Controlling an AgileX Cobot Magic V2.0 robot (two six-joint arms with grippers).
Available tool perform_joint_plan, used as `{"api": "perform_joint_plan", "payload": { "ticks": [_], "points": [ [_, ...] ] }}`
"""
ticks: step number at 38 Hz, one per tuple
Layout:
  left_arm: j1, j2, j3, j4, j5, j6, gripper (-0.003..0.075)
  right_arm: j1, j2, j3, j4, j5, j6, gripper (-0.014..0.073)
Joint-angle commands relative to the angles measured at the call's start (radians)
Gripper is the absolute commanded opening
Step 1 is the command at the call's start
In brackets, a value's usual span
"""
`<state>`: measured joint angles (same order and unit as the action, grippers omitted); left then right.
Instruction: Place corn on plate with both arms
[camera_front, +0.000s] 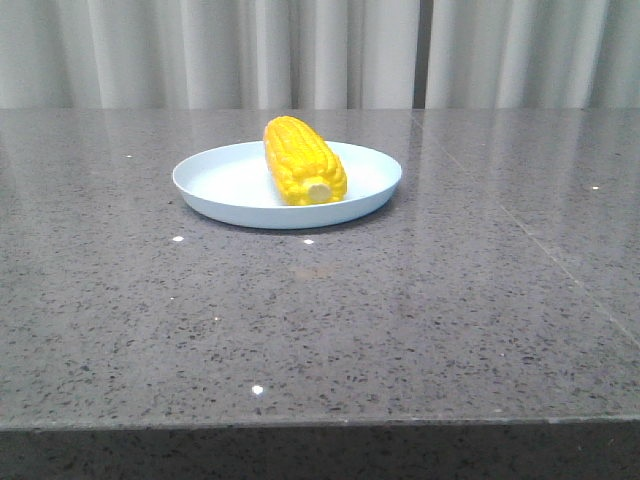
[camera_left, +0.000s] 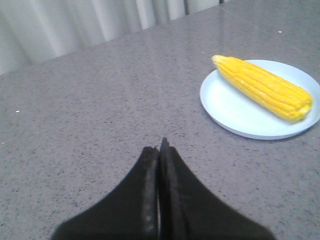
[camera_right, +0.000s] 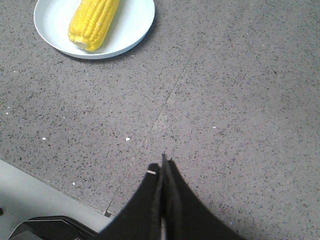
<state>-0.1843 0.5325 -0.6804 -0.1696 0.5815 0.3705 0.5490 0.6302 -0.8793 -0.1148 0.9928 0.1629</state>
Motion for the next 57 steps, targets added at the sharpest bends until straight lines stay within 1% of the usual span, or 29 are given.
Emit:
{"api": "perform_joint_plan", "payload": {
  "ticks": [1, 8, 13, 19, 25, 30, 41, 46, 50, 52, 57],
  "points": [
    [0.046, -0.052, 0.054, -0.007, -0.156, -0.007, -0.0020, 0.000, 0.001, -0.021, -0.020, -0.058, 0.002, -0.0067],
    [0.132, -0.206, 0.226, -0.016, -0.254, -0.007, -0.0020, 0.000, 0.001, -0.021, -0.020, -0.058, 0.002, -0.0067],
    [0.174, -0.310, 0.346, -0.016, -0.323, -0.007, -0.0020, 0.000, 0.001, -0.021, -0.020, -0.058, 0.002, -0.0067],
    [0.188, -0.397, 0.479, -0.016, -0.410, -0.007, -0.0020, 0.000, 0.001, -0.021, -0.020, -0.058, 0.002, -0.0067],
    [0.188, -0.470, 0.570, -0.016, -0.491, -0.007, -0.0020, 0.000, 0.001, -0.021, -0.020, -0.058, 0.002, -0.0067],
    [0.188, -0.488, 0.601, -0.017, -0.543, -0.007, -0.0020, 0.000, 0.001, -0.021, -0.020, -0.058, 0.002, -0.0067],
    [0.194, -0.503, 0.608, -0.044, -0.569, -0.007, -0.0020, 0.000, 0.001, -0.021, -0.020, -0.058, 0.002, -0.0067],
    [0.208, -0.531, 0.648, -0.046, -0.598, -0.007, -0.0020, 0.000, 0.001, -0.021, -0.020, -0.058, 0.002, -0.0067],
    [0.210, -0.562, 0.691, -0.046, -0.653, -0.021, -0.0020, 0.000, 0.001, -0.021, -0.020, -0.058, 0.002, -0.0067],
    [0.215, -0.560, 0.688, -0.006, -0.626, -0.044, -0.0020, 0.000, 0.001, -0.021, -0.020, -0.055, 0.002, -0.0067],
    [0.215, -0.560, 0.690, 0.106, -0.646, -0.128, -0.0020, 0.000, 0.001, -0.021, -0.020, -0.054, 0.002, -0.0067]
  ]
}}
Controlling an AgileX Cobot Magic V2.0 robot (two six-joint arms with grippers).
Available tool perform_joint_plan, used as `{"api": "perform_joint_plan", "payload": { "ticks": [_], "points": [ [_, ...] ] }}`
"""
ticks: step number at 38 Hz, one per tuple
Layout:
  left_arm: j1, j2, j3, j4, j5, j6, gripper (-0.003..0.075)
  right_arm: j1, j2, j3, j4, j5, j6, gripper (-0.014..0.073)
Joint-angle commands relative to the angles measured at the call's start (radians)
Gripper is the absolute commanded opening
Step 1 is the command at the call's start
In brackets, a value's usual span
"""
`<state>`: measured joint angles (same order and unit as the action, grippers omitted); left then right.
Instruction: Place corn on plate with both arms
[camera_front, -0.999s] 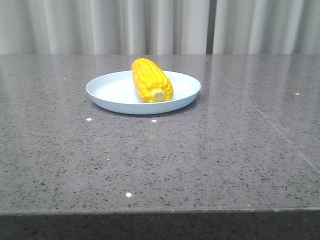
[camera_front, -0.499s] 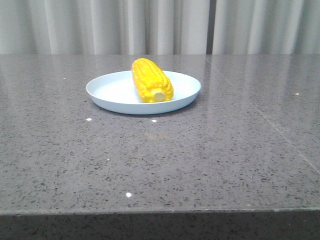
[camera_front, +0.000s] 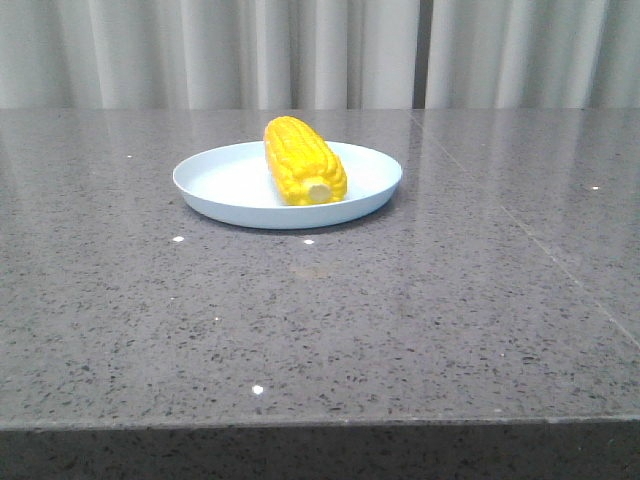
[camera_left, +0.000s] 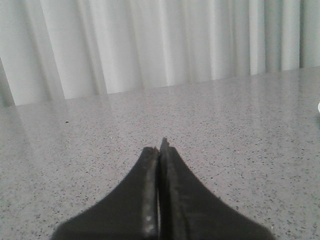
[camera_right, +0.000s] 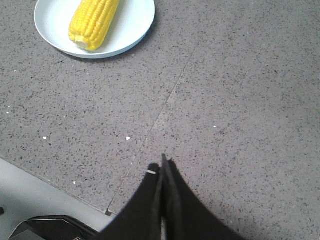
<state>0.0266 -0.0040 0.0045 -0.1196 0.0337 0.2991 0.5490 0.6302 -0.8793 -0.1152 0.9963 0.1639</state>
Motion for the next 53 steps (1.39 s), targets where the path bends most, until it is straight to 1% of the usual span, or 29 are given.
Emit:
{"api": "perform_joint_plan", "payload": {
  "ticks": [1, 14, 28, 53],
  "points": [
    [0.004, -0.024, 0.005, 0.056, -0.100, -0.059, -0.0020, 0.000, 0.001, -0.021, -0.019, -0.058, 0.001, -0.0067],
    [0.004, -0.024, 0.005, 0.050, -0.121, -0.063, -0.0020, 0.000, 0.001, -0.021, -0.019, -0.057, 0.001, -0.0067],
    [0.011, -0.024, 0.005, 0.003, -0.130, -0.063, -0.0020, 0.000, 0.001, -0.021, -0.019, -0.057, 0.001, -0.0067],
    [0.009, -0.024, 0.005, 0.001, -0.128, -0.063, -0.0020, 0.000, 0.001, -0.021, -0.019, -0.057, 0.001, -0.0067]
  ]
}}
